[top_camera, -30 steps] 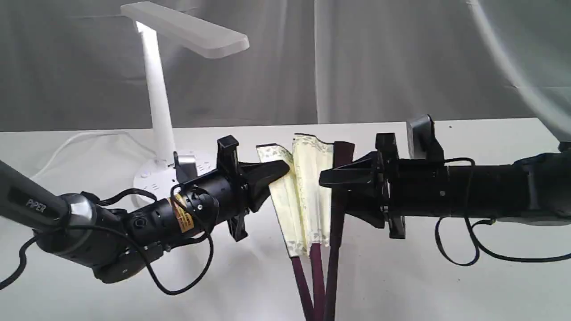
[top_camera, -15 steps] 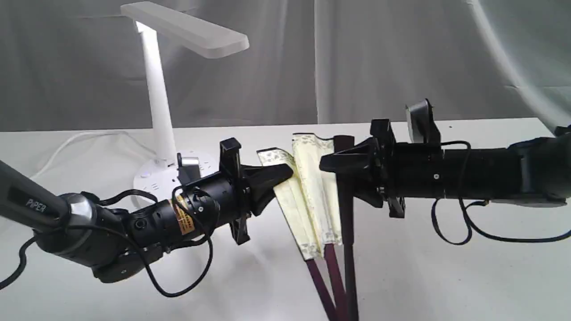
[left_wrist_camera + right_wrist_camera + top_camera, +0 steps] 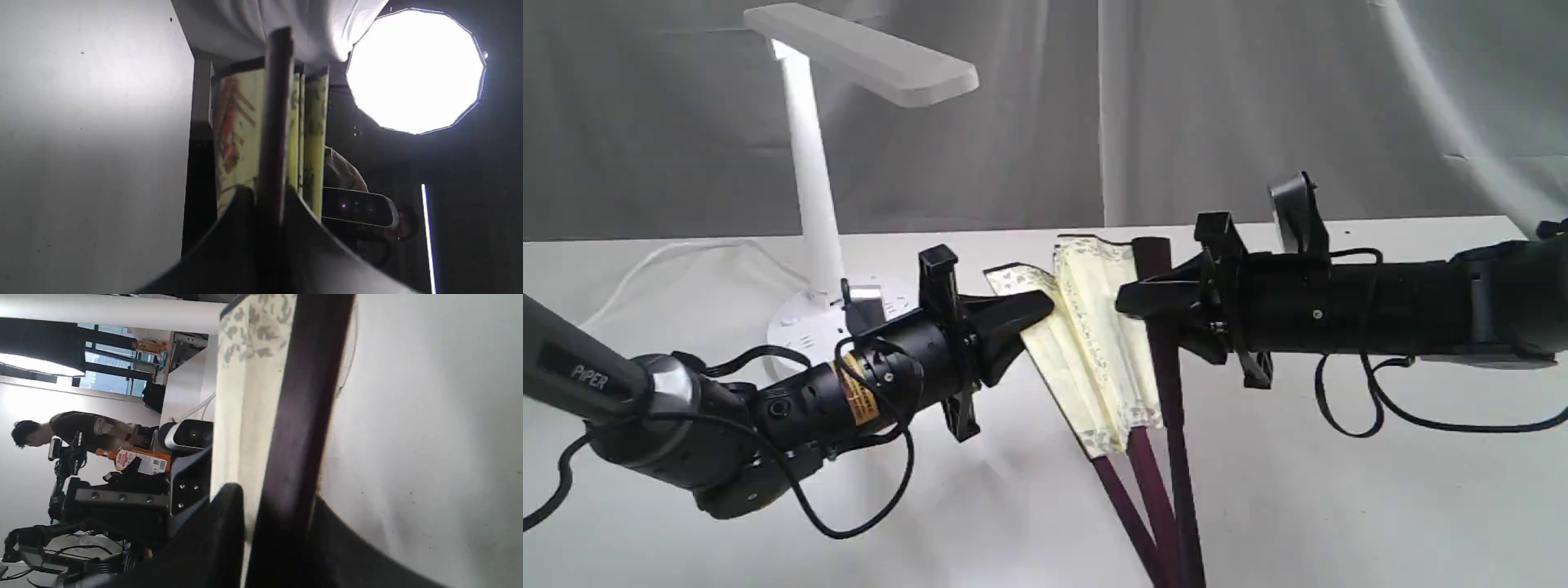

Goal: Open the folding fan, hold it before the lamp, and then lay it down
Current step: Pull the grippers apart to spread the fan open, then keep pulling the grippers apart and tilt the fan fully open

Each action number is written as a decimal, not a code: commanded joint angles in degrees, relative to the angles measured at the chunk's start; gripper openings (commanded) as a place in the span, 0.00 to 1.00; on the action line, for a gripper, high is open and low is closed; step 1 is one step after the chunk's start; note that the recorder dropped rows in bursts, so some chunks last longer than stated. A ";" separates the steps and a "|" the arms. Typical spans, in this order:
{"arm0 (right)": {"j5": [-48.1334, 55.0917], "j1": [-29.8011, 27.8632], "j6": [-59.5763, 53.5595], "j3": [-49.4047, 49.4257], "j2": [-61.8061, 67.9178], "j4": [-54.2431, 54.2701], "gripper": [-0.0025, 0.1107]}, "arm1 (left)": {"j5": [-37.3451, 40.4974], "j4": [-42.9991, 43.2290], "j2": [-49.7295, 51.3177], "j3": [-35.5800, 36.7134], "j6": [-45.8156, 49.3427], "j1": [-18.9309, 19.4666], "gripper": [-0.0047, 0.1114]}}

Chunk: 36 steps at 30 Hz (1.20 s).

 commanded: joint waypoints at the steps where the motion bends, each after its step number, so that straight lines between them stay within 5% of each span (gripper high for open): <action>1: -1.00 -0.03 -0.78 -0.40 -0.21 0.98 0.16 | -0.48 -0.91 -0.07 -0.22 -0.32 -0.04 0.04; 7: -2.65 -0.11 -0.78 -0.40 -0.21 0.98 0.02 | -0.48 -1.70 -0.07 -0.22 -0.10 -0.04 0.04; 16: -4.17 -0.11 -0.78 -0.40 -0.21 0.98 0.02 | -0.48 -3.78 -0.07 -0.22 -0.10 -0.04 0.04; 36: -0.72 -10.02 5.27 -0.40 -0.21 0.98 0.02 | -0.48 -11.39 -2.84 -0.22 0.47 -0.04 0.04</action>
